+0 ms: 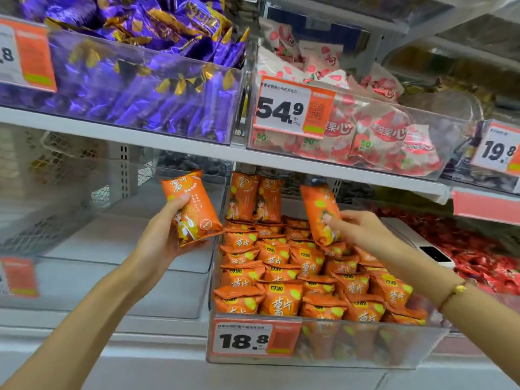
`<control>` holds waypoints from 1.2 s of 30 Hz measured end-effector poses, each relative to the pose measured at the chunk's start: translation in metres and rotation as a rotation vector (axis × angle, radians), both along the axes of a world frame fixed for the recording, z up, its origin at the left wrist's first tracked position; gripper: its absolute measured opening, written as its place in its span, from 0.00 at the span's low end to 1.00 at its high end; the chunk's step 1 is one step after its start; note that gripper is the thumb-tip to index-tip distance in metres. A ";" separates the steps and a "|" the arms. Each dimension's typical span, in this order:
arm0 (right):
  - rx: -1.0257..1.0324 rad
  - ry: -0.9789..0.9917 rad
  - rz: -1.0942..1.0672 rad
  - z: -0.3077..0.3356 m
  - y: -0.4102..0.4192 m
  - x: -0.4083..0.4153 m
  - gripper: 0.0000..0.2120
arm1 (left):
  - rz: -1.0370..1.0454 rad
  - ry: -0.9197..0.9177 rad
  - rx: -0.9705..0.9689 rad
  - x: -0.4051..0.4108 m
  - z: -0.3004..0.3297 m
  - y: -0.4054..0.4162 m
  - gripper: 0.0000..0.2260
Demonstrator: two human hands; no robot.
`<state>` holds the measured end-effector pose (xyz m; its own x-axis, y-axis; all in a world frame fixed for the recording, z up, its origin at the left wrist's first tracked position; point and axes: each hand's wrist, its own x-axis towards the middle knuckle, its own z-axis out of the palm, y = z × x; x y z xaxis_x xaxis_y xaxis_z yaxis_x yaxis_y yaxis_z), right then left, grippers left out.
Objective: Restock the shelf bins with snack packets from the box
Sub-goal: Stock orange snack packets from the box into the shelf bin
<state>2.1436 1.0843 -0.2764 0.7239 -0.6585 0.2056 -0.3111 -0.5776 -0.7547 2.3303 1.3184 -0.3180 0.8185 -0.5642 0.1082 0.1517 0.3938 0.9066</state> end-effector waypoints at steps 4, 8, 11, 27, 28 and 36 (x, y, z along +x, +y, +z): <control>0.224 -0.194 -0.239 -0.011 -0.028 0.042 0.22 | 0.013 -0.022 -0.005 -0.002 -0.001 0.000 0.12; 0.077 -0.197 -0.359 -0.017 -0.032 0.076 0.22 | 0.016 -0.049 0.004 0.000 -0.003 0.000 0.17; 0.014 -0.188 -0.332 -0.019 -0.031 0.092 0.20 | 0.024 -0.062 0.007 0.001 -0.005 -0.001 0.21; -0.358 0.293 -0.286 -0.040 -0.031 0.098 0.20 | 0.044 -0.075 0.029 0.002 -0.006 -0.003 0.14; -0.334 0.305 -0.278 -0.038 -0.032 0.097 0.21 | 0.049 -0.065 0.023 0.000 -0.005 -0.003 0.12; -0.248 0.192 -0.170 -0.021 -0.011 0.069 0.18 | 0.016 -0.120 0.040 -0.011 0.007 0.010 0.12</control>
